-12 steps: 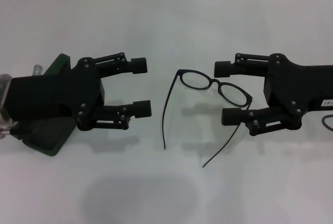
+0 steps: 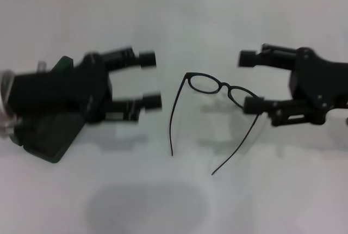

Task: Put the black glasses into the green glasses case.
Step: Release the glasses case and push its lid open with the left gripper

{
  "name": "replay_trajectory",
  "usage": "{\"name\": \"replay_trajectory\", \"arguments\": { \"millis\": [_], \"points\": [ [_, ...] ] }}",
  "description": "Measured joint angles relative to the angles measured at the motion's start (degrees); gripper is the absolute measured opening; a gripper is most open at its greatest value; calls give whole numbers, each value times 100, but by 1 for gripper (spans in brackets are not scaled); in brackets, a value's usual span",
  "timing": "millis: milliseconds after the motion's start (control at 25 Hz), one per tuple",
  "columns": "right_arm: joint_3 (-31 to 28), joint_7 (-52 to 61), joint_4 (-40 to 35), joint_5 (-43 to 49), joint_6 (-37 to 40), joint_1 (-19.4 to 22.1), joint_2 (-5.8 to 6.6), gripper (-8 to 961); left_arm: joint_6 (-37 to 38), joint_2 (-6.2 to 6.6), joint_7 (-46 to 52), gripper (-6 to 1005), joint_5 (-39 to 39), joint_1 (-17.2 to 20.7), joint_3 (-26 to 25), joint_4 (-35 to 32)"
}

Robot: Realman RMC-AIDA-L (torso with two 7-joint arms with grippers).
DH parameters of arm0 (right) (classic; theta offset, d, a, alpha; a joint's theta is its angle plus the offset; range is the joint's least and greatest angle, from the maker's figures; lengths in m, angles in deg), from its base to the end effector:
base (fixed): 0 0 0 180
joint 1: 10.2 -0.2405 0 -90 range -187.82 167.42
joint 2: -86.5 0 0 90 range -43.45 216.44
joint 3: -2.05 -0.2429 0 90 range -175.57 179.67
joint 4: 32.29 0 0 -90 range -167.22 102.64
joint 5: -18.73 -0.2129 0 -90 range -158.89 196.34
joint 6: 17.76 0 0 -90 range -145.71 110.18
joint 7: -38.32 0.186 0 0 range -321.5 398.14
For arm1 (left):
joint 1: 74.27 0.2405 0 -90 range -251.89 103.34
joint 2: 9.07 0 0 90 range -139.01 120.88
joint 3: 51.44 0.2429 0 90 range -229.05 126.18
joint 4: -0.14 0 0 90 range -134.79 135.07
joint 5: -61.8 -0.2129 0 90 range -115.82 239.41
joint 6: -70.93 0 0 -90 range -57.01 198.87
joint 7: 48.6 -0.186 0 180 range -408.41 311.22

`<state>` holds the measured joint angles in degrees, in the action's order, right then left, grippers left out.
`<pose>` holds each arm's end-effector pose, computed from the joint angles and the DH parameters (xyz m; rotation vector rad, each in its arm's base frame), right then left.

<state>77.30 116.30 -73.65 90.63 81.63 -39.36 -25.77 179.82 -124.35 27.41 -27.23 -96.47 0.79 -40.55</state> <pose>0.1359 0.3076 -0.0068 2.8332 -0.1955 -1.2201 -0.1972 0.2838 0.0188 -2.7836 -0.3408 -1.2243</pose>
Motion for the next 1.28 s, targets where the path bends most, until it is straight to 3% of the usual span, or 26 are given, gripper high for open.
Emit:
{"name": "replay_trajectory", "arguments": {
  "millis": [120,240,360,440,480,680,1040,1280],
  "points": [
    [-368,-63,48,32,2,148,-22,872,-509,-119,679,876,-225,24,-160,-768],
    [-688,-105,54,36,27,336,-43,872,-1335,-333,2009,876,-1104,120,-162,-2398],
    [-994,-151,106,38,42,530,-133,872,-2146,-484,3464,875,-2613,249,144,-4167],
    [-1139,-222,175,28,70,659,-196,872,-2606,-464,4516,873,-3692,293,668,-4925],
    [-1190,-247,193,22,81,717,-210,872,-2795,-437,5289,871,-4605,245,1059,-5346],
    [-1410,-295,308,21,138,855,-271,872,-2536,-431,6593,859,-6469,116,1786,-5903],
    [-1439,-377,394,34,85,639,-231,872,-1884,-432,7260,839,-7002,135,2028,-6051],
    [-1443,-495,618,35,72,461,-196,873,-1875,-427,7308,826,-7304,71,2037,-5434]
  ]
}}
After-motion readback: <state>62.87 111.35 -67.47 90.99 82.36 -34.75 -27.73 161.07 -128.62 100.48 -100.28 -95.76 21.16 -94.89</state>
